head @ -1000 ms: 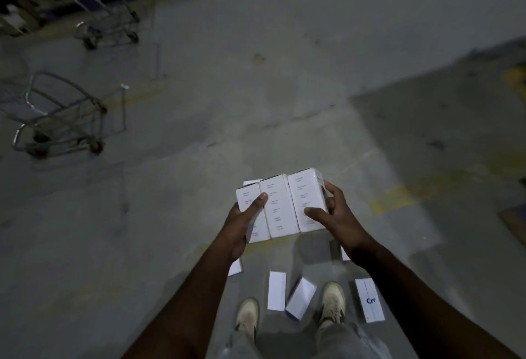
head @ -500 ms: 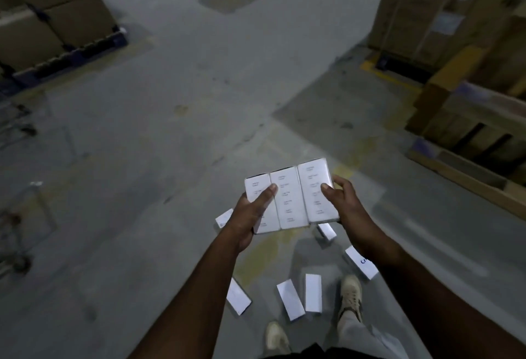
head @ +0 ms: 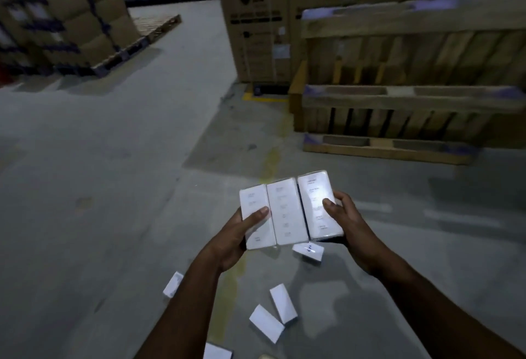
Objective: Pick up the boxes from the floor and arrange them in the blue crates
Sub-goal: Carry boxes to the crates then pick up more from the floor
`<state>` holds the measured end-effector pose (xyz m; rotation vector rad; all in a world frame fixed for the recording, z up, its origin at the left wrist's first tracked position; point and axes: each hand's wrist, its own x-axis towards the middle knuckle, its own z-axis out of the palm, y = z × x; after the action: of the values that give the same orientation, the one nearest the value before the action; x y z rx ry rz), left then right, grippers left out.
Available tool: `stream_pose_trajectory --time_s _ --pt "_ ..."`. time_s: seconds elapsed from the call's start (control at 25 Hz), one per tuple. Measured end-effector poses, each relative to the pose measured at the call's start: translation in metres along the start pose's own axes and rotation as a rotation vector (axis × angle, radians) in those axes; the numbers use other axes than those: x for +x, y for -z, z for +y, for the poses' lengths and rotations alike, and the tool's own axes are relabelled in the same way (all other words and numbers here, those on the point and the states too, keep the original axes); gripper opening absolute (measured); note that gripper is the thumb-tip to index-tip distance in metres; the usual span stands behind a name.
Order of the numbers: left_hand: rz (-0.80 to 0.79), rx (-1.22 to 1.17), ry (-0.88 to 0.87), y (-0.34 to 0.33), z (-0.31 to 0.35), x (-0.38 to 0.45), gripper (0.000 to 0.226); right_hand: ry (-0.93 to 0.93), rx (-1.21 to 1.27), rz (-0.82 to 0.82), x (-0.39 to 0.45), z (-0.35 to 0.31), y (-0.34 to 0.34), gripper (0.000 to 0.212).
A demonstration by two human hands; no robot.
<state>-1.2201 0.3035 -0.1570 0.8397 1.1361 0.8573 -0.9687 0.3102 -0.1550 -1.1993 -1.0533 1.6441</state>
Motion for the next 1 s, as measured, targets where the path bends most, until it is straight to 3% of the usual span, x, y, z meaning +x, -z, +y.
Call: stream_pose_trajectory --time_s 0.16,0.28,0.48,0.8,1.0 --pt "-0.215 0.051 0.032 -0.101 -0.005 0.022 0.091 0.053 0.064 0.164 -0.062 -0.007 0.093 0.059" --pt "-0.314 0.083 0.044 -0.191 -0.020 0.032 0.100 0.093 0.063 0.279 -0.113 -0.008 0.163 0.062" --pt "-0.503 0.136 0.086 -0.323 -0.045 0.045 0.083 0.154 0.094 0.496 -0.194 -0.007 0.261 0.076" --pt "-0.795 0.267 0.163 -0.522 -0.054 0.073 0.052 0.271 0.218 0.916 -0.290 -0.010 0.370 0.057" --pt "-1.012 0.294 0.184 -0.646 -0.060 0.099 0.056 0.330 0.248 1.163 -0.324 -0.024 0.427 0.056"
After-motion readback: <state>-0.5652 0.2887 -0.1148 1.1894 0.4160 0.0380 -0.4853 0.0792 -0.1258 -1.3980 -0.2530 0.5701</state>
